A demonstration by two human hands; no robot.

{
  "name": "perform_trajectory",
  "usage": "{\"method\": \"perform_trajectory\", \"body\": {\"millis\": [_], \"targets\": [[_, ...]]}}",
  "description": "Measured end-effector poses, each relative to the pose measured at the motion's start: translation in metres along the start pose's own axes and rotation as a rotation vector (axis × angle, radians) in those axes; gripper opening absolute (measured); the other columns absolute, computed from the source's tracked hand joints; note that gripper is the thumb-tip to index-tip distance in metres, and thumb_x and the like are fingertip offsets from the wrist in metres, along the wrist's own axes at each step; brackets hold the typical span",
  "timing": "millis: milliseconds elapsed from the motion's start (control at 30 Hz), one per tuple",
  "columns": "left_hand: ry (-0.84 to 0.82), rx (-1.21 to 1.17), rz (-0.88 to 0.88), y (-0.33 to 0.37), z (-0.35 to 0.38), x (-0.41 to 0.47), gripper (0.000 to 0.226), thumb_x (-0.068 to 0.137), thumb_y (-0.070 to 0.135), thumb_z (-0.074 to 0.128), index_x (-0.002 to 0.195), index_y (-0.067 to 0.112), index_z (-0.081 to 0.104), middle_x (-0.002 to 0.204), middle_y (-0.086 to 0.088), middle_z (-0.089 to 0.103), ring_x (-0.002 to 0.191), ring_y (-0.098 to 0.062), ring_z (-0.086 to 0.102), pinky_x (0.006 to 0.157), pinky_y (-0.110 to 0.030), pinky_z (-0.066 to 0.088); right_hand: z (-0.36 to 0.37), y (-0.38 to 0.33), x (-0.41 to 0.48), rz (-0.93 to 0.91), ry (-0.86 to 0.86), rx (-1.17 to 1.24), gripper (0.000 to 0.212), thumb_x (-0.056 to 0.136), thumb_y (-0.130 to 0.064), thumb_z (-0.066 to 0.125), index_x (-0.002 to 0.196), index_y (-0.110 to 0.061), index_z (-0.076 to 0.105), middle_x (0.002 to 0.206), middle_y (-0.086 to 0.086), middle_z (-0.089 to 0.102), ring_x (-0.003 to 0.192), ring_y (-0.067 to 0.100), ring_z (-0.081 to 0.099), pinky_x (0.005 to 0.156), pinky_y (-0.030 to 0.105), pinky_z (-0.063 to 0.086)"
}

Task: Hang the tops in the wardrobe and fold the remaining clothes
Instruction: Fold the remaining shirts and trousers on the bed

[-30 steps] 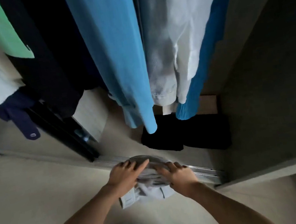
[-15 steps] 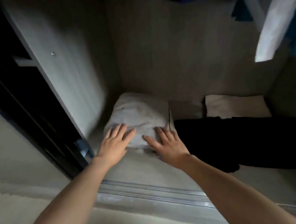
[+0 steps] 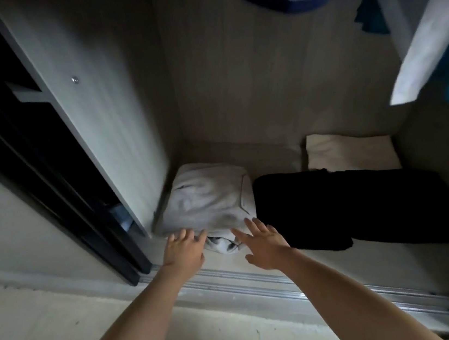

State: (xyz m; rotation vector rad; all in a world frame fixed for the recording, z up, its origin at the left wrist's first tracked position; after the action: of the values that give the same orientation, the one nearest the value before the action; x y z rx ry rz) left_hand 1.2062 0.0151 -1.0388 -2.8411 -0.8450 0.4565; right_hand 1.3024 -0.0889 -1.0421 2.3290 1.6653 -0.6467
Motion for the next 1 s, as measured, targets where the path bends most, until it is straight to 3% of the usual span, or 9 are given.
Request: {"method": "perform_trajectory", "body": {"millis": [167, 233, 300, 333, 400, 500, 600, 833, 1000], "targets": [[-0.068, -0.093, 0.021, 0.017, -0.082, -0.053, 0.058, 0.094, 0.027, 0.041, 0.148, 0.019, 0.02, 0.145, -0.007, 0.033, 0.134, -0.024, 0.027, 0.106, -0.037, 0.024, -0.071, 0.02, -0.086, 0.038, -0.005, 0.016, 0.067, 0.096, -0.026, 0.043, 0.151, -0.029, 0.004, 0.158, 0.008, -0.004, 0.145, 0.026, -0.003, 0.116, 0.042, 0.011], [-0.024, -0.114, 0.049, 0.028, -0.143, -0.079, 0.059, 0.088, 0.031, 0.054, 0.142, 0.017, 0.035, 0.137, -0.011, 0.042, 0.128, -0.026, 0.038, 0.101, -0.04, 0.034, -0.115, 0.025, -0.137, 0.063, 0.004, 0.048, 0.066, 0.095, -0.027, 0.043, 0.151, -0.029, 0.007, 0.158, 0.008, 0.0, 0.145, 0.026, 0.001, 0.115, 0.041, 0.013], [0.084, -0.14, 0.097, 0.046, -0.195, -0.102, 0.066, 0.051, 0.038, 0.084, 0.111, 0.017, 0.066, 0.103, -0.01, 0.064, 0.095, -0.027, 0.061, 0.072, -0.04, 0.054, -0.144, 0.029, -0.178, 0.096, 0.015, 0.061, 0.064, 0.095, -0.029, 0.043, 0.151, -0.028, 0.011, 0.158, 0.008, 0.004, 0.145, 0.026, 0.006, 0.115, 0.04, 0.016], [0.123, -0.157, 0.142, 0.059, -0.225, -0.115, 0.067, 0.032, 0.036, 0.089, 0.095, 0.019, 0.073, 0.087, -0.005, 0.067, 0.078, -0.024, 0.065, 0.057, -0.036, 0.055, -0.162, 0.034, -0.204, 0.112, 0.016, 0.063, 0.063, 0.095, -0.029, 0.043, 0.15, -0.028, 0.012, 0.158, 0.008, 0.005, 0.144, 0.026, 0.007, 0.114, 0.04, 0.017], [0.112, -0.256, 0.211, 0.086, -0.265, -0.139, 0.068, 0.022, 0.035, 0.089, 0.086, 0.02, 0.074, 0.076, -0.001, 0.067, 0.066, -0.021, 0.065, 0.051, -0.029, 0.053, -0.185, 0.041, -0.259, 0.166, -0.012, 0.108, 0.063, 0.095, -0.029, 0.043, 0.15, -0.027, 0.013, 0.158, 0.008, 0.006, 0.144, 0.026, 0.008, 0.114, 0.041, 0.018], [0.014, -0.268, 0.34, 0.121, -0.333, -0.18, 0.066, 0.053, 0.041, 0.083, 0.112, 0.015, 0.066, 0.097, -0.005, 0.065, 0.089, -0.024, 0.062, 0.071, -0.028, 0.052, -0.207, 0.053, -0.334, 0.268, -0.047, 0.159, 0.063, 0.095, -0.028, 0.044, 0.15, -0.026, 0.014, 0.158, 0.007, 0.002, 0.145, 0.025, 0.006, 0.114, 0.042, 0.017], [-0.03, -0.24, 0.44, 0.154, -0.396, -0.215, 0.055, 0.09, 0.031, 0.047, 0.142, 0.017, 0.032, 0.132, -0.006, 0.044, 0.124, -0.025, 0.039, 0.096, -0.033, 0.033, -0.238, 0.065, -0.417, 0.407, -0.031, 0.216, 0.062, 0.095, -0.028, 0.044, 0.15, -0.026, 0.015, 0.158, 0.006, 0.005, 0.145, 0.024, 0.007, 0.114, 0.039, 0.018], [0.036, -0.115, 0.853, 0.239, -0.529, -0.304, 0.055, 0.094, 0.027, 0.038, 0.146, 0.02, 0.024, 0.15, -0.007, 0.025, 0.138, -0.024, 0.021, 0.108, -0.037, 0.023, -0.296, 0.067, -0.603, 0.721, 0.09, 0.331, 0.061, 0.095, -0.025, 0.042, 0.15, -0.023, 0.017, 0.156, 0.007, 0.013, 0.144, 0.024, 0.012, 0.113, 0.036, 0.019], [0.083, 0.013, 0.937, 0.286, -0.583, -0.363, 0.053, 0.096, 0.032, 0.041, 0.145, 0.02, 0.028, 0.148, -0.007, 0.03, 0.137, -0.023, 0.025, 0.107, -0.036, 0.025, -0.292, 0.066, -0.69, 0.839, 0.11, 0.318, 0.061, 0.095, -0.025, 0.042, 0.15, -0.024, 0.016, 0.156, 0.014, 0.01, 0.145, 0.027, 0.006, 0.113, 0.04, 0.017]]}}
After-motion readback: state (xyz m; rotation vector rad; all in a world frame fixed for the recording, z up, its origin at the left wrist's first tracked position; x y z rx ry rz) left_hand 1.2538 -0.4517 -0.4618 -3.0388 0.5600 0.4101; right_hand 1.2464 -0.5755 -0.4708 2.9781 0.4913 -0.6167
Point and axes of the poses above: each hand's wrist, its own x-axis towards the middle knuckle, its own z-axis out of the palm, y = z × x, the point moved 10 cm from there along x, towards the middle knuckle
